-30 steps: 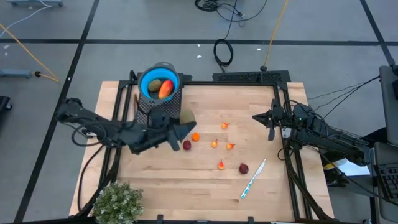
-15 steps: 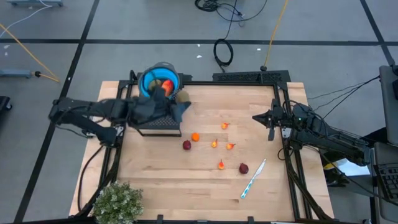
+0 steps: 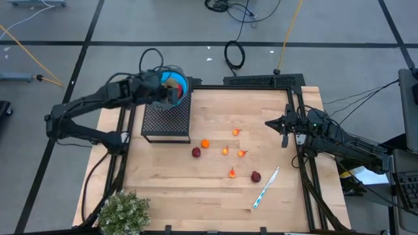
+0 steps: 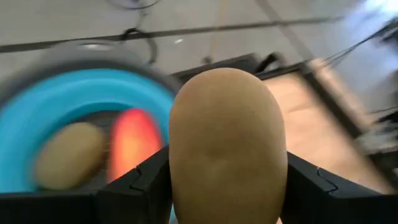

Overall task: Pick & Place Fruit
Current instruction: Put the kiwi into the blue strainer bowl on the shelf

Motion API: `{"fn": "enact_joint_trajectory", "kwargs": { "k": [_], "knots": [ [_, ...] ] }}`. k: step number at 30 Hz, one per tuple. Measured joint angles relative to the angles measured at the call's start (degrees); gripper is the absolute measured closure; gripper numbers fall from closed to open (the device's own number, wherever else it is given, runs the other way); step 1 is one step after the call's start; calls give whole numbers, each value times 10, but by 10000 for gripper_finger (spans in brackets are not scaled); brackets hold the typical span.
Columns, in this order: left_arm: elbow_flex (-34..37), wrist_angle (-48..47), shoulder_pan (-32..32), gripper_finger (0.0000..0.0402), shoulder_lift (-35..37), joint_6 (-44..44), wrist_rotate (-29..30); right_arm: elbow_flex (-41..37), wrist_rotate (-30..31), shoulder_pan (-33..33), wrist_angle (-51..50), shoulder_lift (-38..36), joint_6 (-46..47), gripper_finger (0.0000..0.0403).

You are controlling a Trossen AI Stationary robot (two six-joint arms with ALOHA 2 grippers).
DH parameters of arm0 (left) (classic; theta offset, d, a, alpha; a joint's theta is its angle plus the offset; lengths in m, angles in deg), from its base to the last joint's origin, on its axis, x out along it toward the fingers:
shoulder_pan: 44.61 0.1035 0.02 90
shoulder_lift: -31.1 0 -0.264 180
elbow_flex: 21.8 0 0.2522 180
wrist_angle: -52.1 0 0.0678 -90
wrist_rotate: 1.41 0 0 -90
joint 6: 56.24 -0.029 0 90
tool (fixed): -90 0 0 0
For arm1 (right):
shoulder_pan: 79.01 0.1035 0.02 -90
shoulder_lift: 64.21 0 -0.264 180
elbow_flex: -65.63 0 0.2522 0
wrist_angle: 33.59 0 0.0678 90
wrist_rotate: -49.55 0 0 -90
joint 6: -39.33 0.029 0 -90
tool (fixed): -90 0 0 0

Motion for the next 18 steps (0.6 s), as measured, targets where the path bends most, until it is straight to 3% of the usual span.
{"fn": "enact_joint_trajectory", "kwargs": {
  "k": [11, 18],
  "knots": [
    [0, -101, 93, 183, -20, -129, -3, 0, 0, 0, 0, 0, 0, 403],
    [0, -138, 117, 183, -49, -234, -47, 0, 0, 0, -1, 0, 0, 403]
  ]
}}
